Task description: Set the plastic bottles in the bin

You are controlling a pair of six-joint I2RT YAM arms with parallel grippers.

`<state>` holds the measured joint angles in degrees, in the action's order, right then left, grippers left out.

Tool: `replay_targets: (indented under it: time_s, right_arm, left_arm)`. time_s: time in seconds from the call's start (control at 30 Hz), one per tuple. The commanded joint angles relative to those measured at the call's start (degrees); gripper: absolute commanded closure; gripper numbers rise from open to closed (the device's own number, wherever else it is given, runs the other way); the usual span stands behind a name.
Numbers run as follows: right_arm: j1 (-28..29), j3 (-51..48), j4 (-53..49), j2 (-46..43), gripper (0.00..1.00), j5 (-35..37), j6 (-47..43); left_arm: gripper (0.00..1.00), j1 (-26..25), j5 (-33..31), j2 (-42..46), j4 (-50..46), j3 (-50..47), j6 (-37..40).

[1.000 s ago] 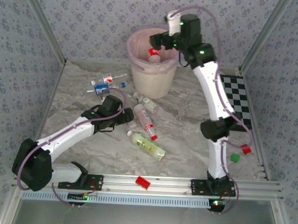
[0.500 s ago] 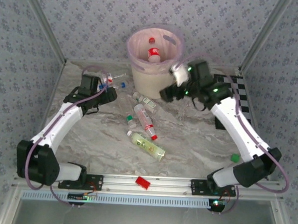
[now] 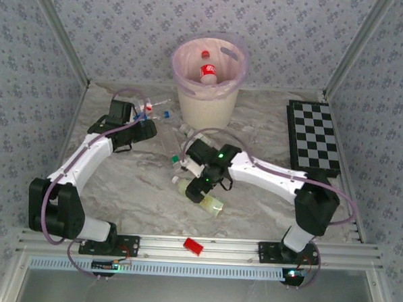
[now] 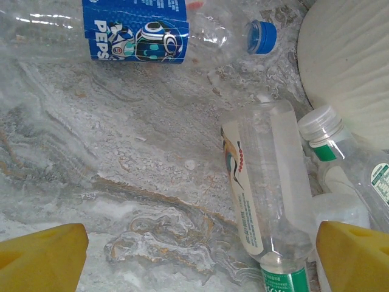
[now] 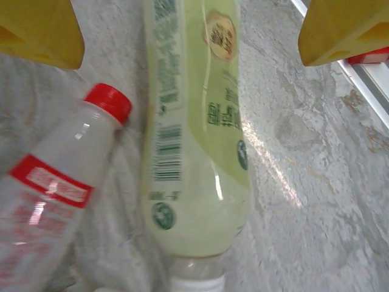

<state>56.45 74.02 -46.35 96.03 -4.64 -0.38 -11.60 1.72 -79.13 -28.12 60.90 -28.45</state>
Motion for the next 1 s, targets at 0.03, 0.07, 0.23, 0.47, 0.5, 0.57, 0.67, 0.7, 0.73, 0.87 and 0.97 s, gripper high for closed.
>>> replay_targets:
  time_s: [0.03, 0.07, 0.23, 0.47, 0.5, 0.57, 0.67, 0.7, 0.73, 0.87, 0.97]
  right_arm:
    - [1.33, 0.23, -0.02, 4.42, 0.09, 0.68, 2.23]
    - [1.38, 0.2, 0.26, 5.2, 0.1, 0.39, 2.23]
    - [1.51, -0.28, 0.94, 8.55, 0.13, 0.55, 2.61]
    - [1.93, -0.71, 1.79, 9.16, 0.31, 0.52, 4.12]
    - [1.94, -0.89, 1.82, 8.69, 0.33, 0.36, 4.21]
    - [1.7, -1.97, 2.66, 6.93, 0.38, -0.85, 4.6]
    - [0.82, -3.03, 3.0, 4.04, 0.48, -2.5, 5.22]
    - [0.53, -3.24, 2.9, 3.23, 0.49, -2.95, 5.3]
    - [0.02, -3.5, 3.02, 2.39, 0.49, -3.49, 5.43]
    - [-1.91, -3.76, 2.89, -0.7, 0.5, -7.05, 4.41]
    - [-4.36, -2.5, 1.4, -4.01, 0.56, -9.92, 3.46]
  left_arm:
    - [0.03, 0.65, 0.4, 3.26, -0.66, -1.43, 0.94]
    - [0.03, 0.69, 0.39, 3.58, -0.71, -1.69, 0.94]
    - [0.03, 0.96, 0.29, 4.69, -0.42, -2.82, 0.85]
    - [0.02, 1.09, 0.39, 5.33, -0.11, -3.64, 0.95]
    - [0.02, 1.09, 0.39, 5.43, 0.05, -3.76, 0.94]
    - [0.02, 1.14, 0.48, 5.67, 0.01, -3.93, 0.94]
    - [0.02, 1.13, 1.12, 6.29, 0.04, -3.85, 0.64]
    - [0.02, 1.14, 1.18, 6.51, 0.01, -3.86, 0.63]
    - [0.02, 1.13, 1.34, 6.85, 0.12, -3.86, 0.5]
    - [0.02, 1.13, 1.58, 7.97, -0.43, -3.63, 0.41]
    - [0.02, 1.14, 1.71, 8.76, -0.33, -3.84, 0.28]
